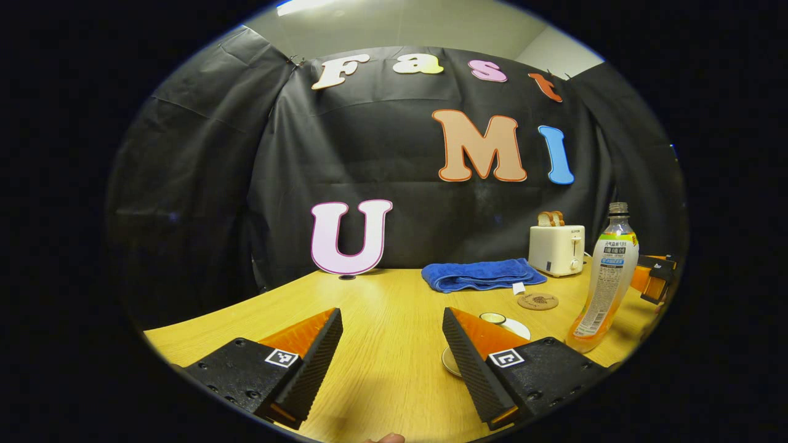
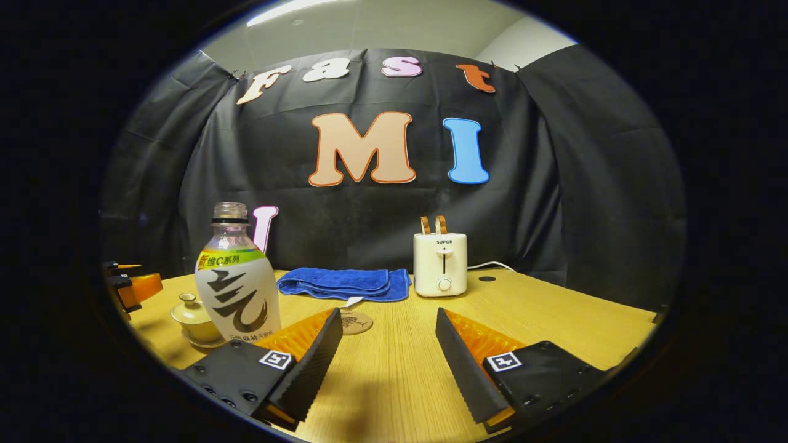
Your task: Open the teacup lid with one hand, grasp the water bottle and pour water into the teacup with the other hand; after pouring, place the water bottle on the coaster and then close the teacup lid.
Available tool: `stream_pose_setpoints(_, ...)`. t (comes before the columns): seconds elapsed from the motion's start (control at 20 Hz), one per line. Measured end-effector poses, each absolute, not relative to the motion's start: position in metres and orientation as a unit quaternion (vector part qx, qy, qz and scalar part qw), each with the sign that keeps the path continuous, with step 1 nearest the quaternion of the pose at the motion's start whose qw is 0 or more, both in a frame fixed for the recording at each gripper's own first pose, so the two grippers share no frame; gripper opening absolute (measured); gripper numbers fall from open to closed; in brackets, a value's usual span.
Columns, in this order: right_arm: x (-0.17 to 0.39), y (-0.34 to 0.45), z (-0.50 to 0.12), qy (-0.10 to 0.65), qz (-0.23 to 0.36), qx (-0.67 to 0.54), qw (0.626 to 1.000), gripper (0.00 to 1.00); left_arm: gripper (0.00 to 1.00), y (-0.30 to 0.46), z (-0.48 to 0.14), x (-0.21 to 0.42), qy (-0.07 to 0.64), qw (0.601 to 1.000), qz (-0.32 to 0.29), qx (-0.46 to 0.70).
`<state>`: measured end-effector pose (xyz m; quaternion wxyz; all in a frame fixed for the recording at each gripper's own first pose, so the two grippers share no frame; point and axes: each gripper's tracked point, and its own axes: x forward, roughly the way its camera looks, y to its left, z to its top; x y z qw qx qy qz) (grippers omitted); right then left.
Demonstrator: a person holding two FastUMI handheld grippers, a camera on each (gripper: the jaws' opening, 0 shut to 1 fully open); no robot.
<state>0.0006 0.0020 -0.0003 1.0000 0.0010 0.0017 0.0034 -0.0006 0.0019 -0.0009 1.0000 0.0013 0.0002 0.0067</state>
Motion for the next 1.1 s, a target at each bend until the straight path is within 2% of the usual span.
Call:
stream_pose_setpoints(0.2, 0.0, 0.002, 0.0, 0.001, 0.003, 0.001, 1.0, 0.94, 0.96, 0.002, 0.0, 0.0, 0.0, 1.0, 0.008, 0.001)
stream_pose_setpoints(0.25, 0.0, 0.002, -0.001, 0.002, 0.003, 0.001, 1.0, 0.98, 0.95, 0.002, -0.001, 0.0, 0.0, 1.0, 0.008, 0.001)
stream_pose_setpoints(0.3, 0.001, 0.002, -0.001, 0.002, 0.003, 0.001, 1.0, 0.94, 0.95, 0.002, -0.001, 0.0, 0.0, 1.0, 0.008, 0.001)
stream_pose_setpoints(0.55, 0.0, 0.005, -0.001, 0.002, 0.009, 0.001, 1.0, 0.94, 0.96, -0.006, -0.001, 0.001, 0.0, 1.0, -0.013, 0.001)
stream_pose_setpoints(0.6, 0.0, 0.005, -0.001, 0.002, 0.012, 0.002, 1.0, 0.98, 0.96, -0.008, -0.002, 0.002, 0.0, 1.0, -0.019, 0.001)
stream_pose_setpoints(0.7, 0.001, 0.006, 0.0, 0.002, 0.015, 0.002, 1.0, 0.98, 0.96, -0.014, -0.003, 0.004, 0.005, 1.0, -0.028, 0.003)
stream_pose_setpoints(0.85, 0.0, 0.006, -0.001, 0.002, 0.016, 0.002, 1.0, 0.98, 0.95, -0.026, -0.007, 0.006, 0.017, 0.999, -0.045, 0.002)
stream_pose_setpoints(0.9, 0.0, 0.006, 0.0, 0.002, 0.016, 0.002, 1.0, 0.93, 0.96, -0.033, -0.007, 0.007, 0.02, 0.998, -0.053, 0.0)
stream_pose_setpoints(1.1, 0.0, 0.008, -0.001, 0.002, 0.02, 0.002, 1.0, 0.94, 0.96, -0.051, 0.001, 0.009, 0.014, 0.997, -0.075, 0.006)
